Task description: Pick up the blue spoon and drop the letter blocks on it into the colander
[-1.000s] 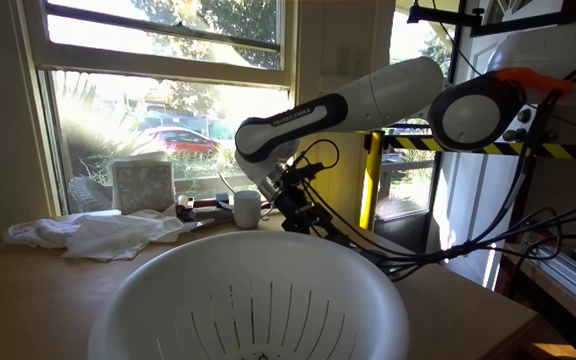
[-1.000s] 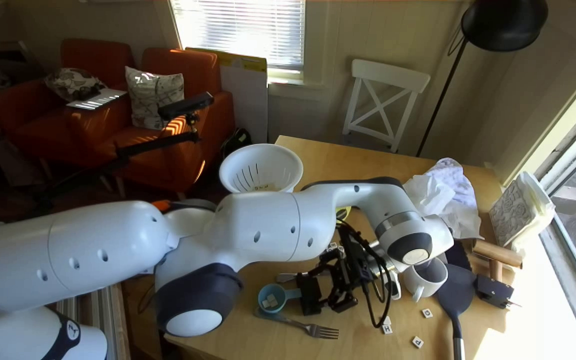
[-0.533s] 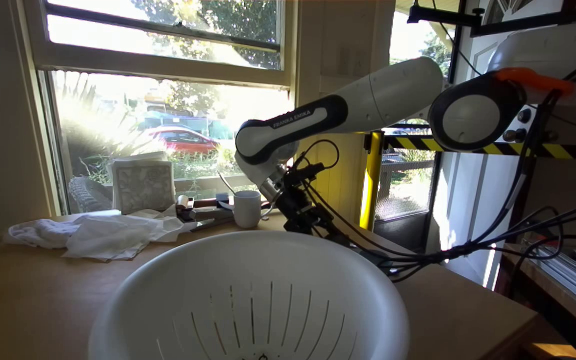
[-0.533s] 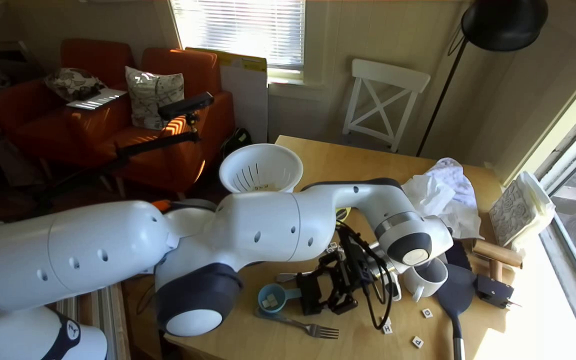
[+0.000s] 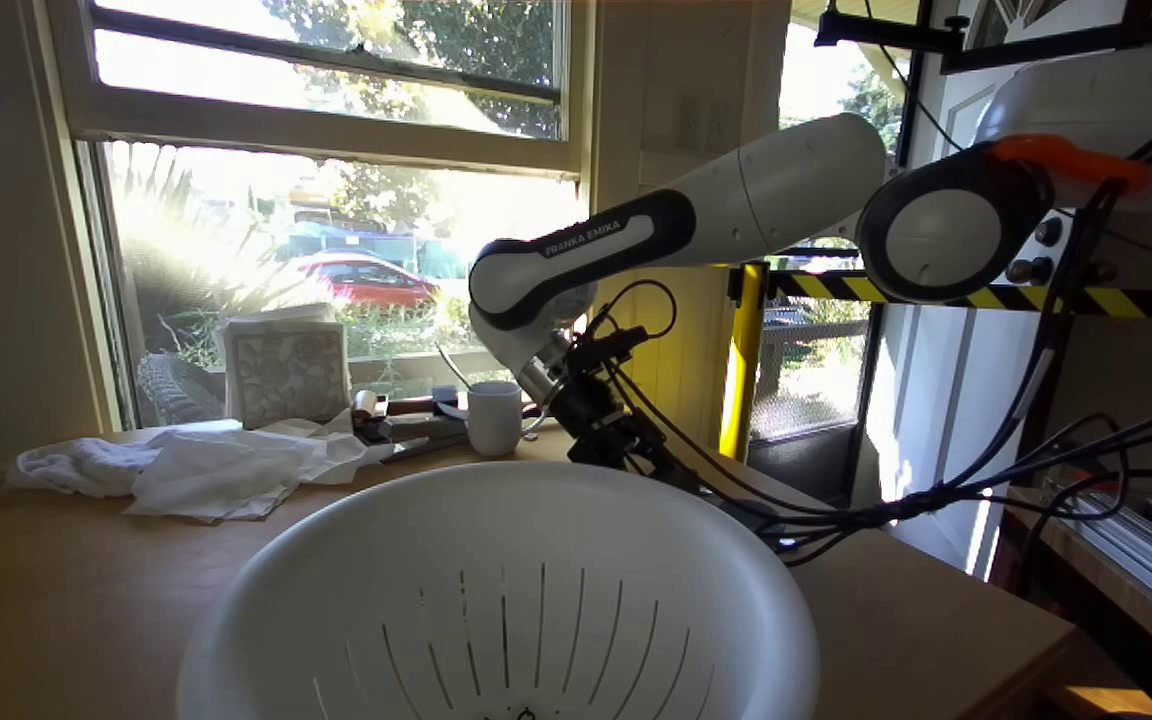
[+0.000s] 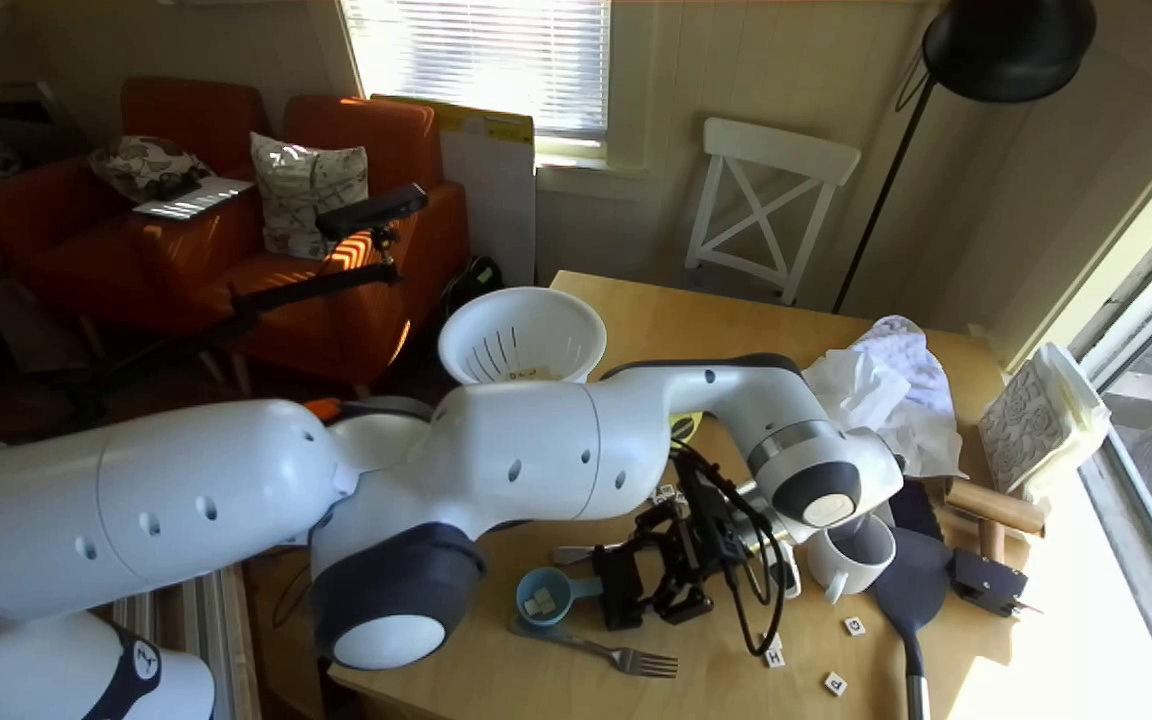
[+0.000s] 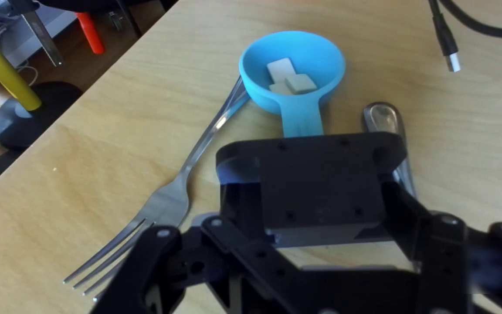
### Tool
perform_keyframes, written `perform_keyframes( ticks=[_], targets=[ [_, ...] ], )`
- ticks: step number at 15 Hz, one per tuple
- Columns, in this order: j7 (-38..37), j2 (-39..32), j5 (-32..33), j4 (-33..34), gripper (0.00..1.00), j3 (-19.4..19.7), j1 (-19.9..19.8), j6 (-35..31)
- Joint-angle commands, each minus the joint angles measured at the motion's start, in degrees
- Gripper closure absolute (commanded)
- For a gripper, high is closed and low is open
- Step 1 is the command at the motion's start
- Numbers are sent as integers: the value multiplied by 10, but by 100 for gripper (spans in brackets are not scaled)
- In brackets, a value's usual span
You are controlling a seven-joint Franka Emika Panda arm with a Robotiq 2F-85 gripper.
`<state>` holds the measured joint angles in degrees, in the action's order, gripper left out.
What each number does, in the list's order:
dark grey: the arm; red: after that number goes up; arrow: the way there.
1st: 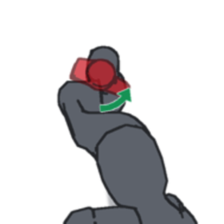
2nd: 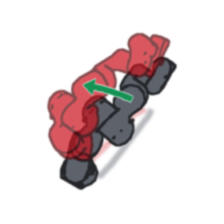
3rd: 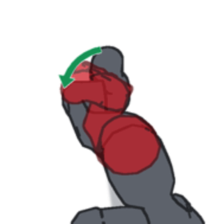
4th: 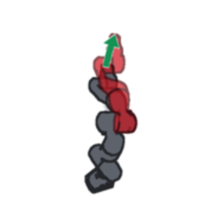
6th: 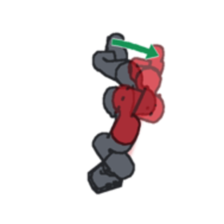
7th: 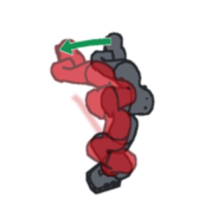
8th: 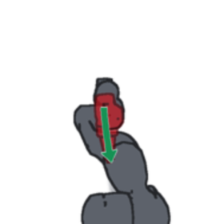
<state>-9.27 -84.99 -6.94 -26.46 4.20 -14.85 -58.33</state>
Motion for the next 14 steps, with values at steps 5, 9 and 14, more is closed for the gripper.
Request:
perform_keyframes(
  ticks=[5,9,14],
  targets=[
    [12,-3,14,9,59,-7,3,9],
    [4,-3,13,22,65,-5,1,12],
    [-15,52,-1,10,65,-11,-8,4]
  ],
)
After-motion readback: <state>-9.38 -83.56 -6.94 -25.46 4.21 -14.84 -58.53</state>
